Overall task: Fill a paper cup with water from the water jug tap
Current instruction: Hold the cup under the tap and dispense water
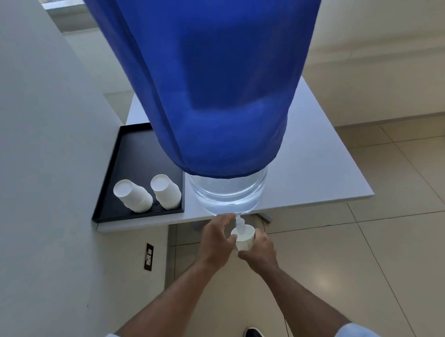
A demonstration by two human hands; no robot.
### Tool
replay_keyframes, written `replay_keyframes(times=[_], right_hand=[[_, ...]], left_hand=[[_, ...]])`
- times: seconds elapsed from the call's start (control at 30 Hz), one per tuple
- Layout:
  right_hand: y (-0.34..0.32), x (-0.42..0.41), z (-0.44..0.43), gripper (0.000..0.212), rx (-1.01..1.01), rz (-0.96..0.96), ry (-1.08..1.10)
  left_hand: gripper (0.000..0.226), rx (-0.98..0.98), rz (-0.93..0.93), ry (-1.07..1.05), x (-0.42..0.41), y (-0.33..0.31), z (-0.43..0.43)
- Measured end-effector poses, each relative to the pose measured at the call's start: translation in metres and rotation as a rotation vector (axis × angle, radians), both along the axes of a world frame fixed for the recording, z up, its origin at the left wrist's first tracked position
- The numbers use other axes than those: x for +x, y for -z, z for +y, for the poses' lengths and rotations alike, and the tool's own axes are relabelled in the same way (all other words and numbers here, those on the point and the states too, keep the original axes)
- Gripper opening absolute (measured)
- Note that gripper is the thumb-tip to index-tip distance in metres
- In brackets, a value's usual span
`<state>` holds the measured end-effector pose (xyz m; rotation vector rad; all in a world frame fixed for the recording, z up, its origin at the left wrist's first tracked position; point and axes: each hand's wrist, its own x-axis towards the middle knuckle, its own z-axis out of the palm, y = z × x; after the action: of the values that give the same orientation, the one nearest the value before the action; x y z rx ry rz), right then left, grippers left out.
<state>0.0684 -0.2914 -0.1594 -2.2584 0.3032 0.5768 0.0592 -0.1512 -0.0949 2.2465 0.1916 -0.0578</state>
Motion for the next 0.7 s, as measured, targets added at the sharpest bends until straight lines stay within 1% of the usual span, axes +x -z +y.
replay_keyframes(times=[0.17,0.3,0.4,0.43,0.47,0.53,0.6,0.7], right_hand=[[0.006,0.016,-0.001,0.055,0.065,-0.057,-0.012],[0.010,0.020,-0.002,0.052,0.123,-0.111,-0.004],[0.012,0.021,-0.003,0.049,0.147,-0.159,0.002],[0.013,0.021,-0.003,0.048,0.149,-0.171,0.007],[0.013,0.021,-0.002,0.047,0.153,-0.177,0.012],[0.014,0.020,0.000,0.047,0.152,-0.183,0.016],[0.015,0.020,0.002,0.048,0.153,-0.182,0.004],[0.015,0.019,0.002,0.048,0.154,-0.191,-0.009]], left_hand=[[0.054,0.178,-0.059,0.180,0.012,0.006,-0.007],[0.052,0.279,-0.118,0.241,0.012,0.014,-0.006],[0.048,0.313,-0.161,0.280,0.011,0.016,-0.003],[0.043,0.312,-0.174,0.284,0.012,0.015,-0.004],[0.033,0.298,-0.195,0.272,0.013,0.014,-0.004],[0.006,0.250,-0.212,0.225,0.015,0.012,-0.006],[0.015,0.182,-0.161,0.135,0.019,0.011,-0.008],[0.015,0.087,-0.084,0.062,0.025,0.012,-0.009]])
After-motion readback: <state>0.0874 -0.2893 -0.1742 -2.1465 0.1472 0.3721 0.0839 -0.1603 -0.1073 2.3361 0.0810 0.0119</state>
